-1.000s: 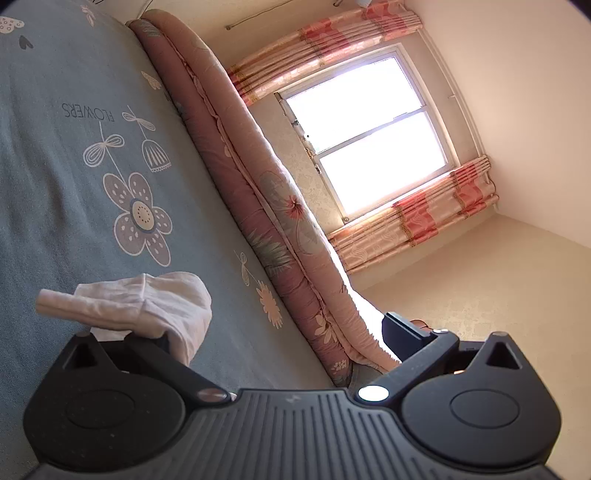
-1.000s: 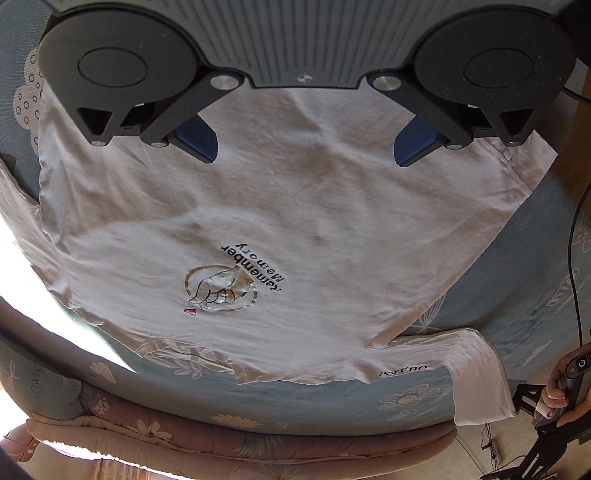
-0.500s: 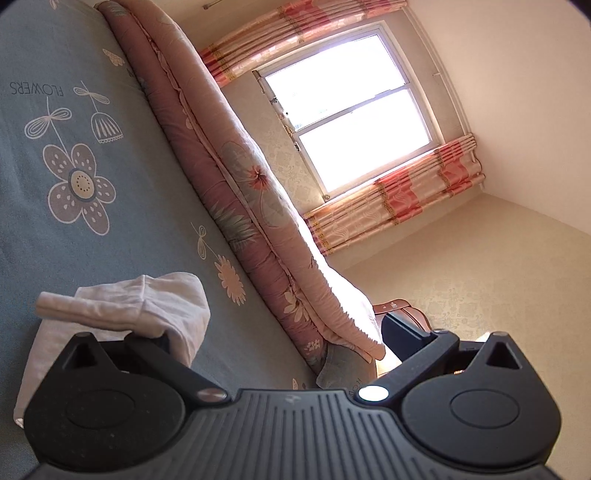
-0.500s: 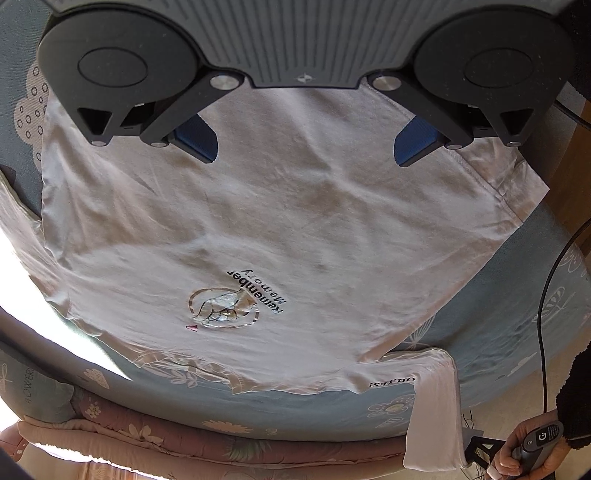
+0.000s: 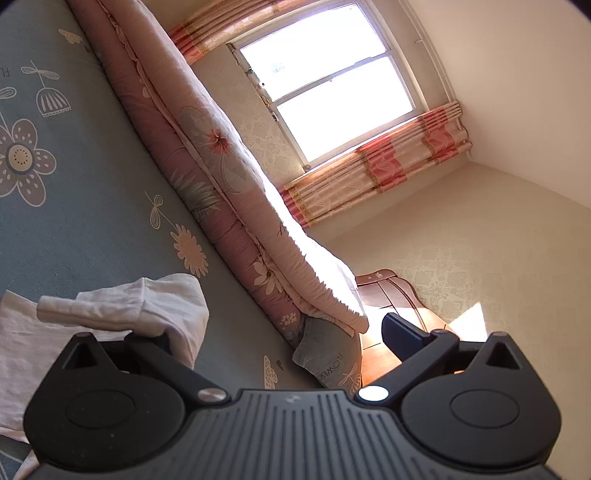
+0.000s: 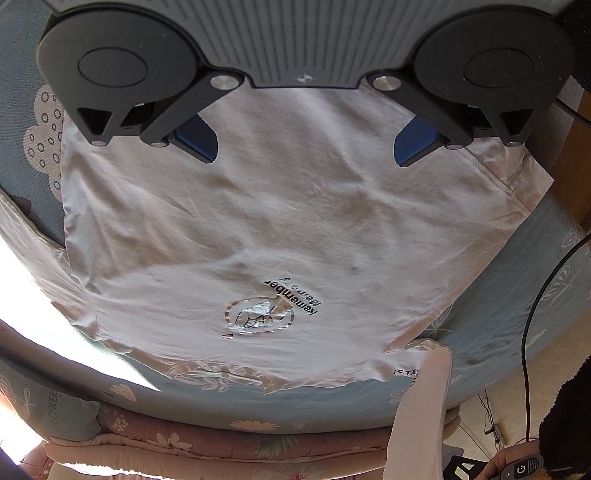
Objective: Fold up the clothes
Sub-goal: 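Lift the held sleeve cuff with the left gripper above the shirt, then carry the held sleeve across the shirt chest with the left gripper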
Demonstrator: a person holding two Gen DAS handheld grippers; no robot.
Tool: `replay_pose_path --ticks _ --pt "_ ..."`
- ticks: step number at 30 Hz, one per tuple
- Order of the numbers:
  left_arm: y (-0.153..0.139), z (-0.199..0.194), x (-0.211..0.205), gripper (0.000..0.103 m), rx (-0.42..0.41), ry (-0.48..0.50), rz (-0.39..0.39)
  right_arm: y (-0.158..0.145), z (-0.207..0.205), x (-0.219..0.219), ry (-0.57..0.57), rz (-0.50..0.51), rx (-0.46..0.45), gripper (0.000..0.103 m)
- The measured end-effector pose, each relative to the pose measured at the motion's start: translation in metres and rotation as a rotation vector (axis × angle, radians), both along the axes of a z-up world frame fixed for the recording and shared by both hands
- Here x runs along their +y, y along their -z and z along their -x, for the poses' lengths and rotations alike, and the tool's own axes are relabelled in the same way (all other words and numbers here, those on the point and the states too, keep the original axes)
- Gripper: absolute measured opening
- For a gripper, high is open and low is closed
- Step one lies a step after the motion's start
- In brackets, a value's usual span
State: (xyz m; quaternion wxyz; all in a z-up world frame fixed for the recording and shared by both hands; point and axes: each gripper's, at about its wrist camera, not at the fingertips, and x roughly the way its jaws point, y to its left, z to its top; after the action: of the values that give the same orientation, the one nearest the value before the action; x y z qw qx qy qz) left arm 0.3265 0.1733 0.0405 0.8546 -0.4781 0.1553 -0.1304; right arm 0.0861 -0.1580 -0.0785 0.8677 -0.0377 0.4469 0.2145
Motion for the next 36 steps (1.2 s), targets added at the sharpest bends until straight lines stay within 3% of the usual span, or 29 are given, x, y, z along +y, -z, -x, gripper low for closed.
replay_pose_path --ticks 25,36 --pt "-0.012 -0.033 -0.101 0.102 0.012 0.175 -0.059 0.006 -0.001 -0.020 0.044 -0.054 0.010 0.103" --pt "0.002 -0.038 -0.159 0.102 0.014 0.289 -0.151 0.007 0.000 -0.018 0.028 -0.050 0.015 0.103"
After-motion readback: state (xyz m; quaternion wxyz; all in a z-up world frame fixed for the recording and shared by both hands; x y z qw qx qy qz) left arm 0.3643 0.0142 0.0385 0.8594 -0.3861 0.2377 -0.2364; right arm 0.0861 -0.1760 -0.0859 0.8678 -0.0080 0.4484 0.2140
